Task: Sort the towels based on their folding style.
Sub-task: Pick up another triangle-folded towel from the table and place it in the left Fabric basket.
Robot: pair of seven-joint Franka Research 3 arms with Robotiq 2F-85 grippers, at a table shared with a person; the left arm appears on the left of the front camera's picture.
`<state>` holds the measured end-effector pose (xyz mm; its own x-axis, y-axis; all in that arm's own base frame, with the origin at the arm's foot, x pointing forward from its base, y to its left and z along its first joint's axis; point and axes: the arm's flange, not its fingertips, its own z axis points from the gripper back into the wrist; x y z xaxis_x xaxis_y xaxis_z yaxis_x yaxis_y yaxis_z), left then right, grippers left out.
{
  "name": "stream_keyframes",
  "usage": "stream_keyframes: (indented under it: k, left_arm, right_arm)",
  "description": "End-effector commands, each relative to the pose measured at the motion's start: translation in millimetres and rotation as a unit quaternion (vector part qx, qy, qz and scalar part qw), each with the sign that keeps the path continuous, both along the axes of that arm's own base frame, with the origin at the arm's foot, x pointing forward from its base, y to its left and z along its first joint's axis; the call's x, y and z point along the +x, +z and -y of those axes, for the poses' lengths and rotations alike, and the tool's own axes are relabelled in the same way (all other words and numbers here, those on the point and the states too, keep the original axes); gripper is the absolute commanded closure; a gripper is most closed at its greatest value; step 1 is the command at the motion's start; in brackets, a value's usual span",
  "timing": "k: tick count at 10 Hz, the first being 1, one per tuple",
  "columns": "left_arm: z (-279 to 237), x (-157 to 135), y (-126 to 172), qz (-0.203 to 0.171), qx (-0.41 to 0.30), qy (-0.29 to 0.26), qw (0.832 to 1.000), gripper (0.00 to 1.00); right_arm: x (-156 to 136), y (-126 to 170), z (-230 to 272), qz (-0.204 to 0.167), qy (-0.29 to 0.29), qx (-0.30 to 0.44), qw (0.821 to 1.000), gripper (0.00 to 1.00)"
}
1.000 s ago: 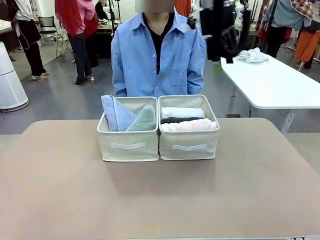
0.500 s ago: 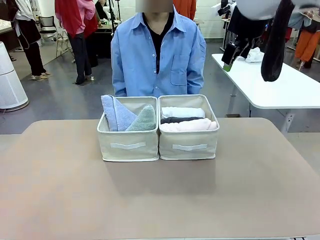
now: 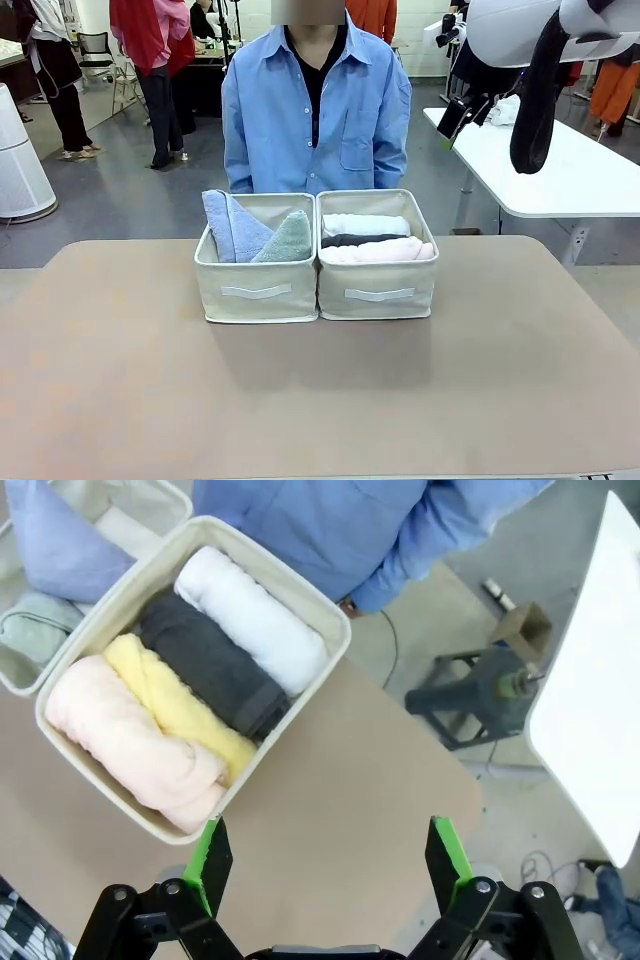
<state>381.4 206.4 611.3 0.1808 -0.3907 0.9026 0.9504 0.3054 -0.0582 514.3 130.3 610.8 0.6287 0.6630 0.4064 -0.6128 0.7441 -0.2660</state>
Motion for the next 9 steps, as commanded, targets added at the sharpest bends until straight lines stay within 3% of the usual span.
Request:
stream_keyframes:
  k: [1, 9]
  left_arm:
    - [0.1, -1.8, -1.2, 0.014, -0.003, -0.004, 1.000, 0.07]
    - [0.1, -1.8, -1.2, 0.014, -0.003, -0.004, 1.000, 0.07]
  right_arm:
    - [-5.8, 1.5, 1.4, -0.001, -0.009, -0.006, 1.000, 0.00]
    - [-5.8, 1.5, 1.4, -0.001, -0.009, -0.006, 1.000, 0.00]
